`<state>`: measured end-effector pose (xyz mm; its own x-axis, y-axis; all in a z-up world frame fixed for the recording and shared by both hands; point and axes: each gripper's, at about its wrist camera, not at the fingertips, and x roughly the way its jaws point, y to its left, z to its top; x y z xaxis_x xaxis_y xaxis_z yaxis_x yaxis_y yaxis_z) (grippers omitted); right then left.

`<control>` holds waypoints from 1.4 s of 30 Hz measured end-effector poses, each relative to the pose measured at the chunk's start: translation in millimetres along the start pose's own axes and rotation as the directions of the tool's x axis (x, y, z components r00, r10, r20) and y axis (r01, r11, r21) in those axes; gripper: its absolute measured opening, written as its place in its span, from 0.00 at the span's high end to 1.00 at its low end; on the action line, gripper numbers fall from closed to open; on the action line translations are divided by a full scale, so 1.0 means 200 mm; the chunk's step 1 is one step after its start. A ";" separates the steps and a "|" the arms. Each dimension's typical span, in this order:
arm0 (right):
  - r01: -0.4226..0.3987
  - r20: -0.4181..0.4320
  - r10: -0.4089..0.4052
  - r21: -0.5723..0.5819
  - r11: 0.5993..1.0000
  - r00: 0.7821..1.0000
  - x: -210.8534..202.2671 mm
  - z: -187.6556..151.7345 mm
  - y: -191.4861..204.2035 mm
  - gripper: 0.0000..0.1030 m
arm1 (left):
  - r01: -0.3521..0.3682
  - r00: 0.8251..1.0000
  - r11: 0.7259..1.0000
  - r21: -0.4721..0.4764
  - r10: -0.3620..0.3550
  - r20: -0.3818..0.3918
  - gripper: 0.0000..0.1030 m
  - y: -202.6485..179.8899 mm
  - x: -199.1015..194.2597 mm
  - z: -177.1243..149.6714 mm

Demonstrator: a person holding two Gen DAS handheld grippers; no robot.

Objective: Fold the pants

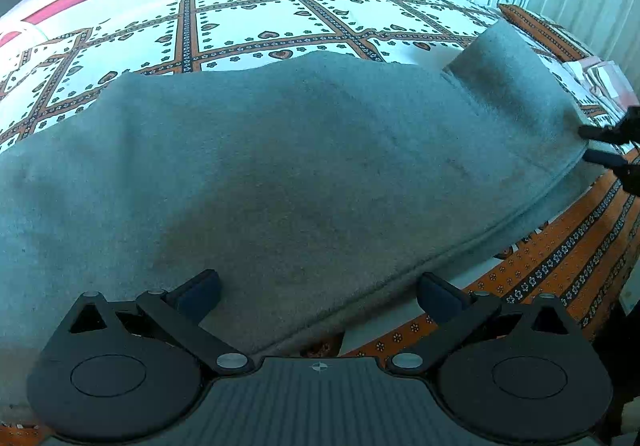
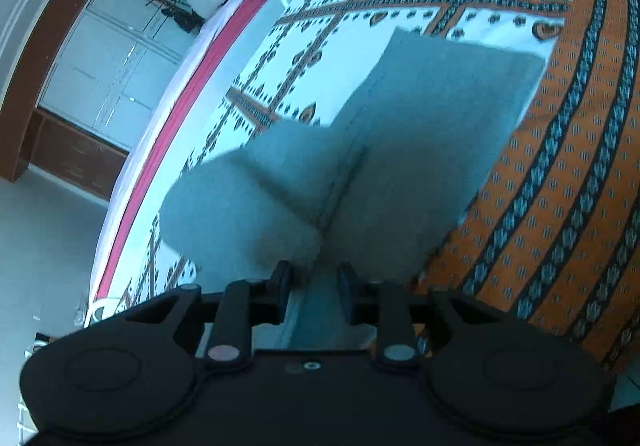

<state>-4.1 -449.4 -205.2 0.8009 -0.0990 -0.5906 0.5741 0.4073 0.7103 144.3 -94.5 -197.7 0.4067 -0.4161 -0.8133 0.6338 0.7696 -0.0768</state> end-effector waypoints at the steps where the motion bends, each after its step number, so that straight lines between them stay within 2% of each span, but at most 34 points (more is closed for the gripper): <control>1: 0.015 0.005 -0.015 -0.005 1.000 1.000 0.01 0.02 0.00 0.81 | 0.000 1.000 1.000 0.001 0.000 0.000 0.00 0.00 0.00 0.00; 4: 0.025 0.032 -0.027 0.050 0.998 0.999 0.01 0.09 -0.02 0.70 | 0.000 1.000 1.000 -0.007 0.000 0.002 0.00 0.00 0.00 0.00; 7: 0.086 0.018 -0.087 0.043 0.995 0.996 0.10 0.16 -0.03 0.72 | -0.002 1.000 1.000 -0.005 0.002 0.002 0.00 0.00 0.01 0.00; 9: 0.074 0.006 -0.075 0.047 0.996 0.997 0.15 0.17 -0.03 0.74 | -0.005 1.000 1.000 -0.002 0.005 0.003 0.00 0.00 0.01 0.01; 11: 0.087 0.041 -0.089 0.053 0.995 0.995 0.21 0.20 -0.02 0.75 | -0.005 1.000 1.000 0.000 0.005 0.003 0.00 0.00 0.01 0.01; 12: 0.080 0.048 -0.083 0.055 0.995 0.995 0.23 0.22 -0.01 0.76 | -0.004 1.000 1.000 0.001 0.004 0.004 0.00 0.00 0.01 0.01; 15: 0.057 0.032 -0.059 0.064 0.996 0.998 0.30 0.22 0.01 0.92 | -0.003 1.000 1.000 0.006 0.003 0.006 0.00 0.00 0.01 0.00; 16: 0.053 0.030 -0.054 0.055 0.997 0.998 0.31 0.22 0.01 0.95 | -0.003 1.000 1.000 0.007 0.003 0.006 0.00 0.00 0.01 0.00; 19: 0.037 0.108 -0.037 0.007 0.999 0.993 0.19 0.22 0.06 0.98 | -0.004 1.000 1.000 0.007 0.004 0.006 0.00 0.00 0.01 0.00; 23: 0.022 0.252 0.023 -0.172 0.985 0.967 -0.08 0.31 0.19 1.00 | -0.007 1.000 1.000 0.004 0.007 0.004 0.00 0.00 0.01 0.01; 24: 0.042 0.275 0.017 -0.209 0.977 0.961 -0.13 0.32 0.20 1.00 | -0.008 1.000 1.000 0.002 0.008 0.003 0.00 0.00 0.01 0.01; 26: 0.145 0.297 -0.064 -0.257 0.955 0.953 -0.20 0.34 0.16 1.00 | -0.009 1.000 1.000 -0.001 0.009 0.002 0.00 0.00 0.01 0.01; 29: 0.254 0.266 -0.198 -0.198 0.947 0.943 -0.21 0.37 -0.03 1.00 | -0.015 1.000 1.000 0.009 0.015 0.003 0.00 -0.01 0.01 0.01; 33: 0.331 0.190 -0.298 -0.176 0.927 0.935 -0.13 0.34 -0.17 1.00 | -0.020 1.000 1.000 0.016 0.020 0.002 0.00 -0.02 0.01 0.01; 36: 0.345 0.164 -0.317 -0.186 0.920 0.934 -0.12 0.32 -0.17 0.96 | -0.025 1.000 1.000 0.018 0.025 0.003 0.00 -0.02 0.01 0.01; 38: 0.277 0.137 -0.259 -0.133 0.952 0.956 -0.14 0.31 -0.19 0.81 | -0.023 1.000 1.000 0.017 0.023 0.005 0.00 -0.02 0.01 0.01; 39: 0.239 0.121 -0.226 -0.105 0.965 0.966 -0.16 0.30 -0.19 0.79 | -0.021 1.000 1.000 0.016 0.021 0.006 0.00 -0.02 0.01 0.01; 42: 0.203 0.075 -0.196 -0.096 0.975 0.978 -0.14 0.26 -0.18 0.76 | -0.018 1.000 1.000 0.018 0.018 0.005 0.00 -0.02 0.00 0.00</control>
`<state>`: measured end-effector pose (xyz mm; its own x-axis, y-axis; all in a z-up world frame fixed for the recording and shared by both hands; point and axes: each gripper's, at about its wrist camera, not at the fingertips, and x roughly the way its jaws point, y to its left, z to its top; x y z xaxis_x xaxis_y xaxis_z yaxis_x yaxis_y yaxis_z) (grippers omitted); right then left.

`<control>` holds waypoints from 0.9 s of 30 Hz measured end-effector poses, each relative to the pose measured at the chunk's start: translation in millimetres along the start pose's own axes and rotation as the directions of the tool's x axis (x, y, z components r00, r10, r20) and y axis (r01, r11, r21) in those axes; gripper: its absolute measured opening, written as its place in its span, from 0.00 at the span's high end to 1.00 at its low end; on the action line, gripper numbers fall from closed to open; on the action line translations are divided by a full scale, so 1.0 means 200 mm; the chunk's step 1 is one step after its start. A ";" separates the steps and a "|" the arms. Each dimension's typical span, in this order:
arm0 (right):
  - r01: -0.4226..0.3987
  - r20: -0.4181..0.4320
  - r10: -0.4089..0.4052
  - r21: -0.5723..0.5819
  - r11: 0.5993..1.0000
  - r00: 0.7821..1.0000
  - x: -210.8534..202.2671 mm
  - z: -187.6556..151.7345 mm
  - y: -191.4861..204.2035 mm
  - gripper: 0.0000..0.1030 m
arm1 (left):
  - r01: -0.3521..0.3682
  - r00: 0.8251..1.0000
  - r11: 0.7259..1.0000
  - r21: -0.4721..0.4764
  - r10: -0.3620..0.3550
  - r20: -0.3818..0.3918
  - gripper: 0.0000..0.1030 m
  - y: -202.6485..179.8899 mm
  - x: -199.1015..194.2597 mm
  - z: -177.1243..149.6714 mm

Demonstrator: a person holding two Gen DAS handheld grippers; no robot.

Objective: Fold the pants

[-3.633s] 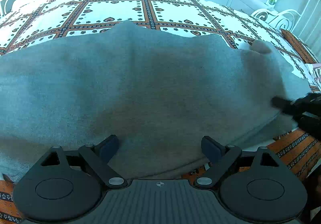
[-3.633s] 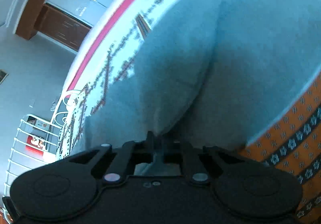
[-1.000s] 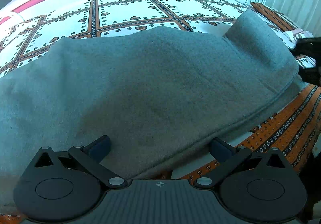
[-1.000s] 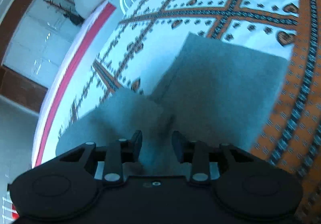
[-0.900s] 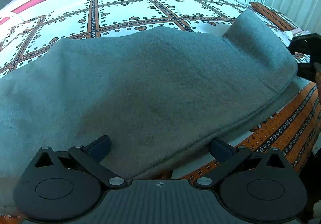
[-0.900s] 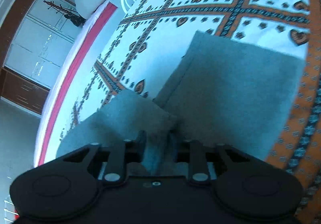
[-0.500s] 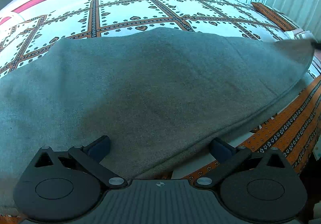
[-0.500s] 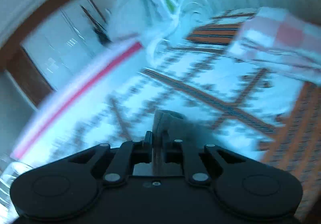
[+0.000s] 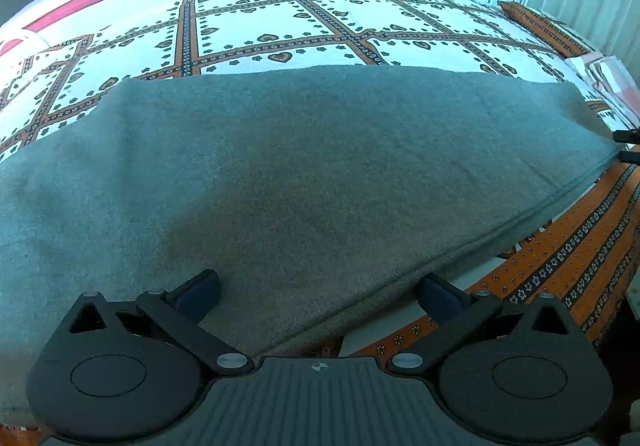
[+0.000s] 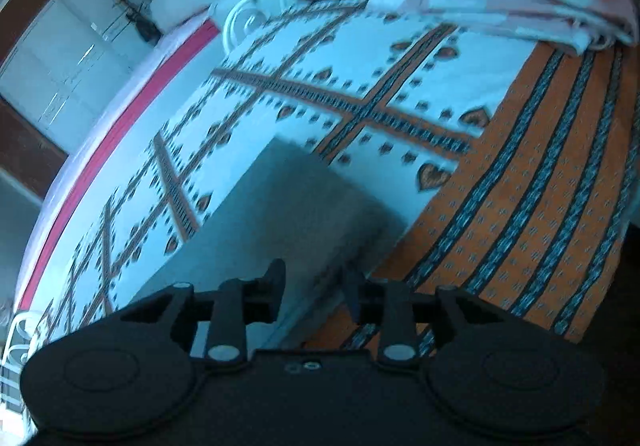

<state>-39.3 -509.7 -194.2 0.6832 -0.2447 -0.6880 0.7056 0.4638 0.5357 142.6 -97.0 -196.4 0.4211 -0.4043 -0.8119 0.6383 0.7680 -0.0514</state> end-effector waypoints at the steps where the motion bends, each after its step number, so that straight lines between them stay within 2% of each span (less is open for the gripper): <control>1: -0.019 -0.014 0.019 0.019 1.000 1.000 0.01 0.00 0.00 0.76 | -0.001 1.000 1.000 0.003 0.001 -0.002 0.00 0.00 0.00 0.00; 5: -0.094 -0.059 0.095 0.015 0.995 0.994 0.05 -0.02 0.05 0.84 | -0.003 1.000 1.000 0.019 0.003 -0.006 0.00 -0.01 0.00 -0.01; 8: -0.158 -0.111 0.158 0.008 0.987 0.981 0.09 -0.07 0.11 0.84 | 0.003 1.000 1.000 0.011 -0.003 -0.002 0.00 0.00 -0.02 -0.02; 11: -0.232 -0.172 0.241 0.072 0.970 0.955 0.13 -0.15 0.14 0.84 | 0.008 1.000 1.000 -0.003 -0.008 0.003 0.00 0.02 -0.03 -0.02; 15: -0.289 -0.260 0.294 0.058 0.956 0.920 0.16 -0.32 0.25 0.86 | 0.002 1.000 1.000 -0.011 -0.002 0.007 0.00 0.02 -0.03 -0.03; 17: -0.313 -0.280 0.310 0.035 0.949 0.909 0.16 -0.40 0.32 0.99 | -0.001 1.000 1.000 -0.017 0.001 0.010 0.00 0.03 -0.03 -0.03; 18: -0.319 -0.283 0.313 0.025 0.947 0.907 0.15 -0.43 0.34 0.99 | -0.002 1.000 1.000 -0.020 0.002 0.011 0.00 0.03 -0.04 -0.03; 19: -0.319 -0.279 0.306 0.001 0.948 0.910 0.14 -0.46 0.37 1.00 | -0.004 1.000 1.000 -0.021 0.004 0.011 0.00 0.03 -0.04 -0.03; 23: -0.248 -0.241 0.192 -0.229 0.941 0.951 0.09 -0.53 0.51 1.00 | -0.006 1.000 1.000 -0.026 0.007 0.012 0.00 0.04 -0.04 -0.03; 27: -0.182 -0.227 0.112 -0.314 0.932 0.967 0.04 -0.53 0.49 1.00 | -0.008 1.000 0.999 -0.044 0.008 0.018 0.00 0.06 -0.06 -0.03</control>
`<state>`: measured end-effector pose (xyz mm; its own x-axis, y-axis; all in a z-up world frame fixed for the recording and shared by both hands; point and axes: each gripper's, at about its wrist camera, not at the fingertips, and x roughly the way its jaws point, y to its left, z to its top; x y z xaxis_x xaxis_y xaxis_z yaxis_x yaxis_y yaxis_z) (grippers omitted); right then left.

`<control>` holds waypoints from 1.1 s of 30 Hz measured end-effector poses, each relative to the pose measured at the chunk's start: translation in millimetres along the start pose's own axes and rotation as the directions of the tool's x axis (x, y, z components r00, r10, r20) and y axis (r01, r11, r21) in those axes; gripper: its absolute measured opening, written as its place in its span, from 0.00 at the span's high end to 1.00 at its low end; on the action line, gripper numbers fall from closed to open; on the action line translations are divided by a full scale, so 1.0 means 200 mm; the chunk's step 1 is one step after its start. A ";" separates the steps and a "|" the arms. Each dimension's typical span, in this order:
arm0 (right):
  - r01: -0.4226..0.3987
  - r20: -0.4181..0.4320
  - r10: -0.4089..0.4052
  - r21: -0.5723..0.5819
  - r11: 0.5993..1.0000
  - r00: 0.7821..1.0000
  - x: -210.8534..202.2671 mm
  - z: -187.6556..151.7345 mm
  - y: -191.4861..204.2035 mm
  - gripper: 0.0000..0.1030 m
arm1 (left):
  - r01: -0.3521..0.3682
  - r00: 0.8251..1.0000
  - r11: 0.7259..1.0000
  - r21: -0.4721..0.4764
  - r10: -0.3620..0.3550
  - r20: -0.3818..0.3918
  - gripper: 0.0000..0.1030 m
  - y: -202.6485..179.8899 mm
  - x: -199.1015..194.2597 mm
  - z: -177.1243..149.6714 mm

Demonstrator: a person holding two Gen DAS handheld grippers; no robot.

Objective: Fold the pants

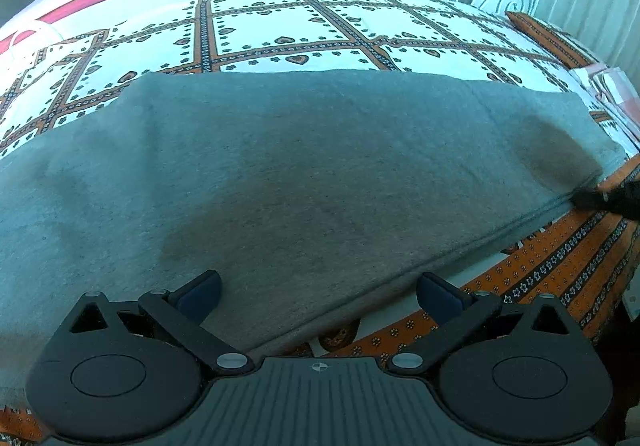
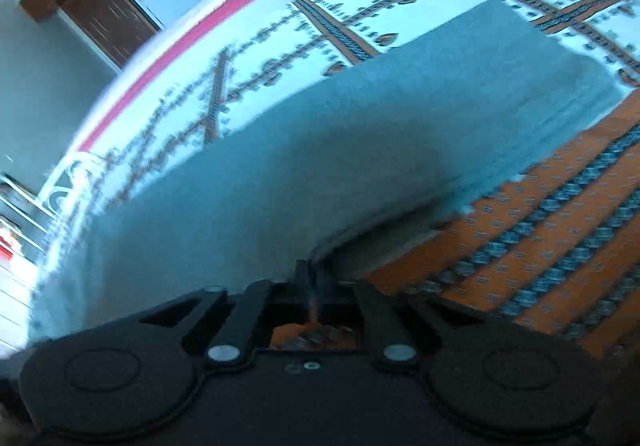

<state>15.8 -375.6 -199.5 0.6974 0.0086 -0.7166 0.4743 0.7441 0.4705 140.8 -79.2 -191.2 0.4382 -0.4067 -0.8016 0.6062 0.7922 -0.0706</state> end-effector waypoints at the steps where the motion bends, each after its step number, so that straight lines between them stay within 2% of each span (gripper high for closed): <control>1: 0.017 0.001 -0.017 0.020 1.000 1.000 -0.01 -0.01 -0.03 1.00 | 0.002 1.000 1.000 -0.013 -0.001 0.006 0.00 0.01 -0.01 0.00; 3: -0.007 -0.001 0.007 0.050 0.999 1.000 -0.03 -0.01 -0.06 1.00 | 0.004 1.000 0.999 -0.035 -0.004 0.015 0.00 0.03 -0.01 0.00; 4: 0.006 0.007 -0.006 0.016 1.000 1.000 -0.05 -0.01 -0.03 1.00 | -0.001 1.000 0.999 -0.044 0.002 0.024 0.00 0.04 -0.02 0.01; 5: -0.039 0.022 0.039 -0.010 0.999 0.999 -0.07 -0.02 0.00 1.00 | -0.005 1.000 0.999 -0.052 0.007 0.030 0.00 0.05 -0.02 0.01; 6: -0.122 0.015 0.122 -0.002 0.993 0.992 -0.07 -0.02 0.01 0.98 | -0.006 0.999 0.998 -0.062 0.008 0.034 0.00 0.06 -0.02 0.01; 7: -0.167 -0.004 0.167 0.016 0.986 0.986 -0.07 -0.03 0.02 0.88 | -0.006 0.999 0.997 -0.073 0.009 0.038 0.00 0.07 -0.03 0.01; 9: -0.172 -0.018 0.172 0.023 0.985 0.985 -0.05 -0.03 0.05 0.88 | -0.010 0.999 0.996 -0.085 0.013 0.038 0.00 0.07 -0.02 0.02; 12: -0.157 -0.004 0.158 0.100 0.983 0.987 -0.01 -0.02 0.01 0.88 | -0.016 0.999 0.996 -0.082 0.019 0.042 0.00 0.08 -0.03 0.01; 18: -0.062 0.006 0.062 0.116 0.991 0.998 0.04 -0.01 0.00 0.93 | -0.037 0.998 0.992 -0.119 0.044 0.055 0.00 0.13 -0.05 0.01; 19: -0.076 0.023 0.073 0.142 0.987 0.997 0.03 -0.01 -0.02 0.90 | -0.036 0.997 0.991 -0.127 0.044 0.057 0.00 0.14 -0.05 0.01; 24: -0.100 0.059 0.091 0.178 0.979 0.994 0.08 0.01 -0.02 0.87 | -0.040 0.998 0.990 -0.134 0.047 0.049 0.00 0.15 -0.04 0.00; 25: -0.108 0.055 0.099 0.179 0.978 0.994 0.09 0.02 0.00 0.93 | -0.041 0.998 0.990 -0.133 0.048 0.051 0.00 0.14 -0.04 0.00; 26: -0.123 0.053 0.116 0.159 0.979 0.992 0.09 0.01 0.01 1.00 | -0.042 0.997 0.991 -0.130 0.050 0.053 0.00 0.14 -0.05 0.00; 29: -0.106 0.057 0.103 0.052 0.993 0.993 0.04 0.00 0.08 1.00 | -0.044 0.997 0.991 -0.129 0.051 0.053 0.00 0.14 -0.05 -0.01; 31: -0.065 0.062 0.065 0.000 0.998 0.996 0.01 -0.01 0.10 1.00 | -0.045 0.997 0.990 -0.132 0.052 0.052 0.00 0.14 -0.05 0.00; 33: -0.009 0.031 0.008 0.026 1.000 0.999 0.02 -0.02 0.04 1.00 | -0.042 0.997 0.990 -0.134 0.050 0.053 0.00 0.15 -0.05 0.00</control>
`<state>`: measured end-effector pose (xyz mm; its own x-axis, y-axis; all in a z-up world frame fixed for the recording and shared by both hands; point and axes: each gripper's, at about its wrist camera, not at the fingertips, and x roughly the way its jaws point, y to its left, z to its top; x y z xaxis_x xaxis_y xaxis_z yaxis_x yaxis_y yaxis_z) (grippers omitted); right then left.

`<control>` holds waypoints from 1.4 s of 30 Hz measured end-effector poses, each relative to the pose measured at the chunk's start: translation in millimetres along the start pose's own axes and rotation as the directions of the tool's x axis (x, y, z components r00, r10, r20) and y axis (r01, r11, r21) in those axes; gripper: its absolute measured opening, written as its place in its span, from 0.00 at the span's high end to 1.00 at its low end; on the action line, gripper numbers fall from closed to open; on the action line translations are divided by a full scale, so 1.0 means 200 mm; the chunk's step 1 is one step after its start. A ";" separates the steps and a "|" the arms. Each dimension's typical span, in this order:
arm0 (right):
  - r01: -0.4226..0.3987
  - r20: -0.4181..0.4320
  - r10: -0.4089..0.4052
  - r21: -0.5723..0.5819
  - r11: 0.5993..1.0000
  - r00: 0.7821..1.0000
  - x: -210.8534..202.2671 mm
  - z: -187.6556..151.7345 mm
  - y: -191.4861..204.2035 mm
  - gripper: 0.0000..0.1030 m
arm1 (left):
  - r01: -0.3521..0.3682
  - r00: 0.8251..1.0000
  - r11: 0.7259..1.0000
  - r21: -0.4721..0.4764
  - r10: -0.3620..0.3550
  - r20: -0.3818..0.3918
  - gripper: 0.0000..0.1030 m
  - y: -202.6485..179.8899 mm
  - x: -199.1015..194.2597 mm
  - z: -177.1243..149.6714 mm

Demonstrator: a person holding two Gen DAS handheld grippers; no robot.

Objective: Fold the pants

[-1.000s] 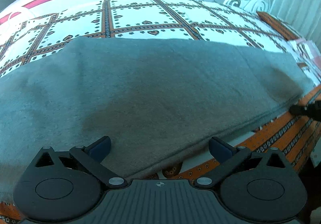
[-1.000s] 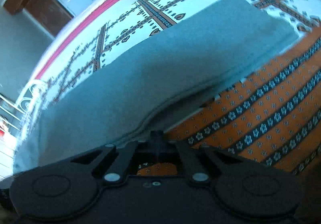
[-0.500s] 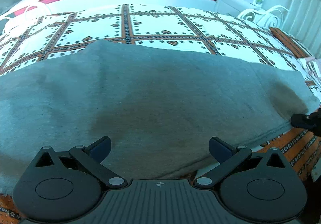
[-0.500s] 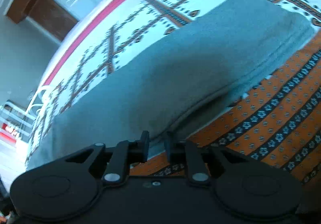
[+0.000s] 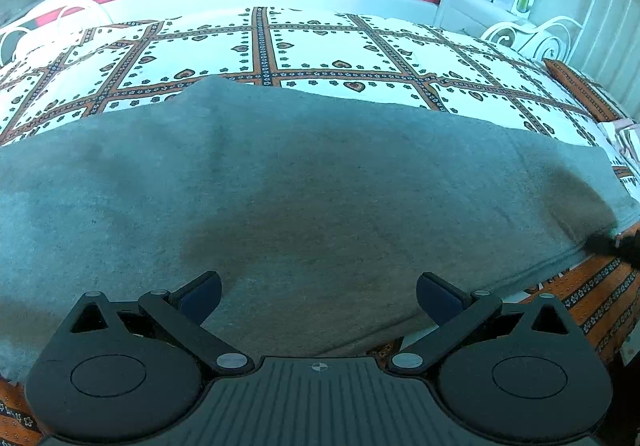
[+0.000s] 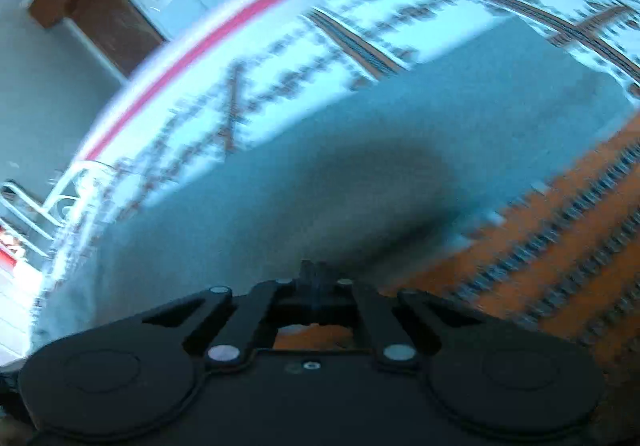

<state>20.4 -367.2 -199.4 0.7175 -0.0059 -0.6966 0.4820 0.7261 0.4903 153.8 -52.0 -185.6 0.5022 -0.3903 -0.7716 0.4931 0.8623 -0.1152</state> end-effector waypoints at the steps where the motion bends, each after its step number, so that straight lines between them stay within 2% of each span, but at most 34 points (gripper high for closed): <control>1: 0.000 -0.003 0.000 0.063 0.998 1.000 -0.01 0.00 -0.06 1.00 | 0.002 1.000 1.000 0.000 -0.002 0.002 0.00 0.00 0.00 0.00; 2: -0.048 0.017 0.047 0.134 0.990 0.999 -0.02 0.00 -0.11 0.97 | 0.004 1.000 1.000 -0.001 -0.004 0.004 0.00 0.00 0.00 0.00; 3: -0.078 0.030 0.074 0.187 0.979 0.997 -0.04 0.00 -0.14 0.88 | 0.006 1.000 1.000 -0.001 -0.006 0.004 0.00 0.00 0.00 0.00; 4: -0.091 0.035 0.086 0.219 0.971 0.996 -0.05 0.01 -0.16 0.72 | 0.006 1.000 1.000 0.000 -0.006 0.002 0.00 0.00 0.00 0.00; 5: -0.087 0.035 0.081 0.241 0.967 0.996 -0.06 0.01 -0.18 0.68 | 0.006 1.000 1.000 0.001 -0.006 0.001 0.00 -0.01 0.00 0.00; 8: -0.092 0.044 0.082 0.275 0.957 0.996 -0.04 0.02 -0.21 0.70 | 0.013 1.000 1.000 -0.003 -0.013 0.001 0.00 -0.01 0.00 0.00; 14: -0.061 0.089 0.042 0.220 0.974 0.995 -0.04 0.03 -0.13 0.71 | 0.001 1.000 1.000 0.012 -0.001 -0.002 0.00 -0.02 0.00 0.00; 16: -0.031 0.052 0.021 0.207 0.978 0.998 -0.04 0.02 -0.12 0.71 | -0.005 1.000 1.000 0.009 0.005 -0.001 0.00 -0.02 0.00 -0.01; 20: -0.056 0.088 0.034 0.266 0.962 0.996 -0.12 0.02 -0.16 0.69 | -0.011 1.000 1.000 -0.004 0.011 -0.001 0.00 0.01 0.00 -0.01; 22: -0.095 0.079 0.075 0.286 0.953 0.994 -0.09 0.02 -0.17 0.69 | -0.009 1.000 1.000 -0.012 0.009 -0.005 0.00 0.01 0.00 -0.01; 24: -0.097 0.089 0.074 0.286 0.953 0.993 -0.06 0.04 -0.16 0.71 | -0.002 1.000 1.000 -0.014 0.002 -0.003 0.00 0.01 0.00 -0.01; 26: -0.088 0.083 0.068 0.258 0.962 0.994 -0.02 0.05 -0.14 0.82 | 0.000 1.000 1.000 -0.006 0.000 0.000 0.00 0.00 0.00 -0.01; 28: -0.092 0.070 0.076 0.273 0.958 0.995 0.02 0.06 -0.14 0.96 | -0.002 1.000 1.000 -0.005 0.001 -0.004 0.00 0.00 0.01 -0.01; 29: -0.100 0.072 0.083 0.278 0.955 0.994 0.03 0.07 -0.13 1.00 | -0.003 1.000 1.000 -0.004 0.003 -0.005 0.00 0.00 0.01 -0.01; 33: -0.065 0.057 0.055 0.204 0.977 0.997 0.01 0.06 -0.09 1.00 | -0.006 1.000 1.000 0.001 0.006 -0.004 0.00 -0.01 0.00 -0.01; 37: 0.002 0.003 -0.003 0.143 0.990 1.000 -0.02 0.00 -0.12 1.00 | -0.019 1.000 1.000 0.005 0.019 -0.015 0.00 -0.01 0.01 -0.01; 40: 0.019 0.016 -0.020 0.092 0.996 1.000 -0.01 0.00 -0.08 1.00 | -0.003 1.000 1.000 0.006 0.003 -0.008 0.00 -0.02 0.01 -0.01; 42: 0.010 0.005 -0.011 0.079 0.997 1.000 -0.03 0.00 -0.06 0.93 | 0.008 1.000 1.000 0.013 -0.008 0.005 0.00 -0.04 0.00 0.00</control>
<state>10.3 -376.3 -200.2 0.7147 -0.0168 -0.6992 0.5273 0.6697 0.5229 149.9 -58.2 -185.2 0.5019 -0.3986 -0.7676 0.5061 0.8550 -0.1131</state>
